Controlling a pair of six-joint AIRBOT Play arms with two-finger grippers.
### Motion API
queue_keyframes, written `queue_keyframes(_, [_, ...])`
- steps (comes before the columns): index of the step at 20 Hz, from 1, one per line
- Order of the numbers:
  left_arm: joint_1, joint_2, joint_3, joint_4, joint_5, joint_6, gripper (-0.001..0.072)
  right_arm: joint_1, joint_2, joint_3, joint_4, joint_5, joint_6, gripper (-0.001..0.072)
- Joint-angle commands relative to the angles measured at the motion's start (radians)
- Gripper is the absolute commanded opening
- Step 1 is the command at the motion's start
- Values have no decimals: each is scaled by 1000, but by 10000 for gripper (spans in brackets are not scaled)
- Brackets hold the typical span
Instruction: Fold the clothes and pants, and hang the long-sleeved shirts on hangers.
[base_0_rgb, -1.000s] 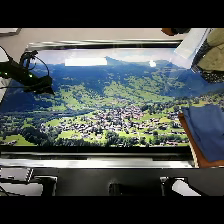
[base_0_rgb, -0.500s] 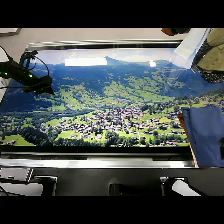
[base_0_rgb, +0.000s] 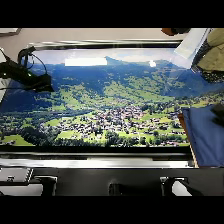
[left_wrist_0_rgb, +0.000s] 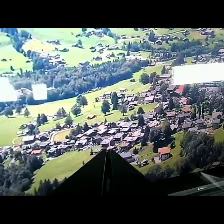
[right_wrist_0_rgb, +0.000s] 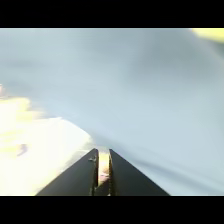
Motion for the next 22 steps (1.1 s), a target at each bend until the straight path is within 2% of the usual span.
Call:
queue_keyframes(1, [0,131,-167,2,100,38,17,298,23,10,125,123,-107,75])
queue_keyframes(4, [0,277,-359,12,174,34,18,536,23,10,89,132,-103,55])
queue_keyframes(7, [0,338,-433,27,202,31,18,666,23,10,47,143,-99,33])
queue_keyframes(22, [0,336,-433,27,201,23,19,692,23,10,48,138,-81,35])
